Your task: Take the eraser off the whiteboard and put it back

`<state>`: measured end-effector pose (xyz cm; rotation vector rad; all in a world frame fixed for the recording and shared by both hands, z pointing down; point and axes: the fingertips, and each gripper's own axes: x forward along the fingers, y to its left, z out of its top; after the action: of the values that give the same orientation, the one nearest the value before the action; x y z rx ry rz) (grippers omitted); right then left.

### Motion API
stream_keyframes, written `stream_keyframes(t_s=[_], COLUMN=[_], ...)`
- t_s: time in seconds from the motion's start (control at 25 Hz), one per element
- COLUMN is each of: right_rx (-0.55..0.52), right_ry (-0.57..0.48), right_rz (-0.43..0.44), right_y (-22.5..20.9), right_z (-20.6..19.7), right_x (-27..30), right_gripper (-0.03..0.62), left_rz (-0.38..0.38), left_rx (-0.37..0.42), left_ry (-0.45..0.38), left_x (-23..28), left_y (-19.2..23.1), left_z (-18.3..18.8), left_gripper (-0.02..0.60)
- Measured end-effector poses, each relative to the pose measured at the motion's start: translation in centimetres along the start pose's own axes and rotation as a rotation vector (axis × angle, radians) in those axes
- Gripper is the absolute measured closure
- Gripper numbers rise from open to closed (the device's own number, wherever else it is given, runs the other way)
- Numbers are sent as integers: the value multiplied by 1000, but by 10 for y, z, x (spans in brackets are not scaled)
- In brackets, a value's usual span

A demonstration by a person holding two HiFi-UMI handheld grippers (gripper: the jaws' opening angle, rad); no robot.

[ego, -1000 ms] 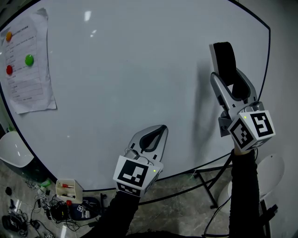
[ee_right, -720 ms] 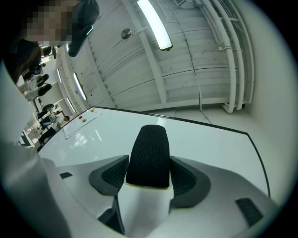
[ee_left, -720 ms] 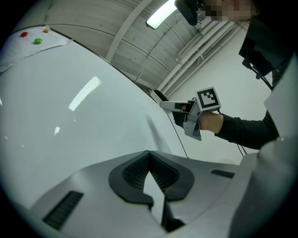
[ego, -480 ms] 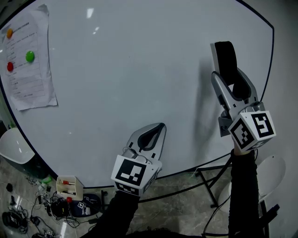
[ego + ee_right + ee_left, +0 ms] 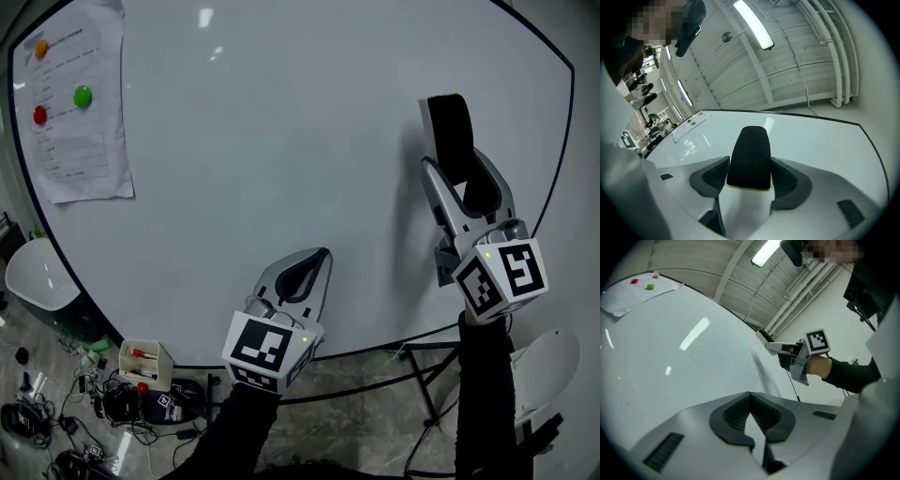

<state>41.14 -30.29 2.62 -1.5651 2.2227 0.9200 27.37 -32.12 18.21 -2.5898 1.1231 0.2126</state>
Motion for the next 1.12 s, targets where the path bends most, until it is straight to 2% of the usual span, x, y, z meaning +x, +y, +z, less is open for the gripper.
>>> stream_keyframes(t_s=[0.36,0.52,0.92,1.12], right_rx=[56,93,102,150], right_ry=[-24,-40,-56,-58], right_rz=[44,80,180,209], right_y=[17,26,60,76], right_z=[-9,-13,-23,-31], right_x=[-1,-2,-12,-15], right_gripper=[313,313,313,313], left_rz=[66,108,212,252], left_rx=[2,8,26,31], left_ry=[14,27,54,83], left_x=[-10,-18,-47,-62], left_y=[8,13,14,15], left_z=[-3,-5,-6,-13], left_gripper=[575,575,575,575])
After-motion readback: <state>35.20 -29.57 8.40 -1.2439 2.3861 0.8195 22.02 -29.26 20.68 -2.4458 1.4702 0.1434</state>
